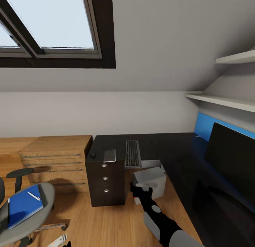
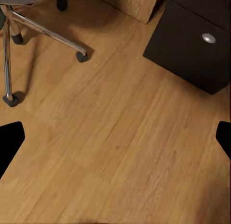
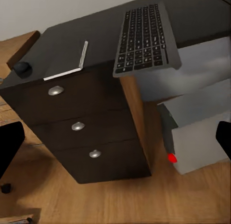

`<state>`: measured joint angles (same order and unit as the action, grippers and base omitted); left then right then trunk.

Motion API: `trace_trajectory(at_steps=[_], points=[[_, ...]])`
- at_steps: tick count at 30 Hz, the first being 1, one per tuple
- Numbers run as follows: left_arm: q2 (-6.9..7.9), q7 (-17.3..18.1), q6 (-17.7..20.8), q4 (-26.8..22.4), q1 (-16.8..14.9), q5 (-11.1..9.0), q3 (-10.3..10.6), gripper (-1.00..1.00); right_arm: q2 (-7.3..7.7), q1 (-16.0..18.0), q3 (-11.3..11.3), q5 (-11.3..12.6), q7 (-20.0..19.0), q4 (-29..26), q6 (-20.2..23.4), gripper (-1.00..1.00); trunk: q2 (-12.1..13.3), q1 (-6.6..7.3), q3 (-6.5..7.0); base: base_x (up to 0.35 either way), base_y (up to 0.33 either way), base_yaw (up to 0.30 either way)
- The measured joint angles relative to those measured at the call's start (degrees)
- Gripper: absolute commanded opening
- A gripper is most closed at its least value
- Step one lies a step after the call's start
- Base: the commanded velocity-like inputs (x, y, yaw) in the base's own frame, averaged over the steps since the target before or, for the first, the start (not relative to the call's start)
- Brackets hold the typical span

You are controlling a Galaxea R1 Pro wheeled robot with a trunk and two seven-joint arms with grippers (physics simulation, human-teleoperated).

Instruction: In the bedroom, organize the workspace by keeping the computer under the desk, ensuring the monitor is on the desk, placing the keyboard on the desk next to the monitor, placing the mouse on the desk next to the keyboard, moving the folder from the swivel chair onto the desk next to the mouse, stacking the notebook on top of the folder with the pen on top of the notebook, and positioning the swivel chair next to the desk.

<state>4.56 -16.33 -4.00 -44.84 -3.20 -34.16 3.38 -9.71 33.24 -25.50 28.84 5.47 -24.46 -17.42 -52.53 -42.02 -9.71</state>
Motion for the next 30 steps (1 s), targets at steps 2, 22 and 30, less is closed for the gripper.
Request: trace_trajectory(at_steps=[2, 22, 30], points=[[0.03, 0.02, 1.58, -2.15, -0.01, -0.03, -0.01, 1.0, -0.06, 0.0, 0.01, 1.48, 0.01, -0.09, 0.03, 1.0, -0.8, -0.44, -0.36, 0.0, 0.0, 0.0], [-0.29, -0.39, 36.84, -26.64, -3.43, -9.06, -1.56, 1.0, -0.28, 0.05, 7.08, 14.01, -1.81, -4.21, -0.06, 1.0, -8.83, -4.83, -3.96, 0.0, 0.0, 0.0], [-0.04, -0.4, 36.02, -26.75, -3.45, -8.91, -1.48, 1.0, -0.26, 0.0, 7.26, 13.81, -2.2, -4.13, -0.02, 1.0, -11.25, -6.16, -4.93, 0.0, 0.0, -0.231]])
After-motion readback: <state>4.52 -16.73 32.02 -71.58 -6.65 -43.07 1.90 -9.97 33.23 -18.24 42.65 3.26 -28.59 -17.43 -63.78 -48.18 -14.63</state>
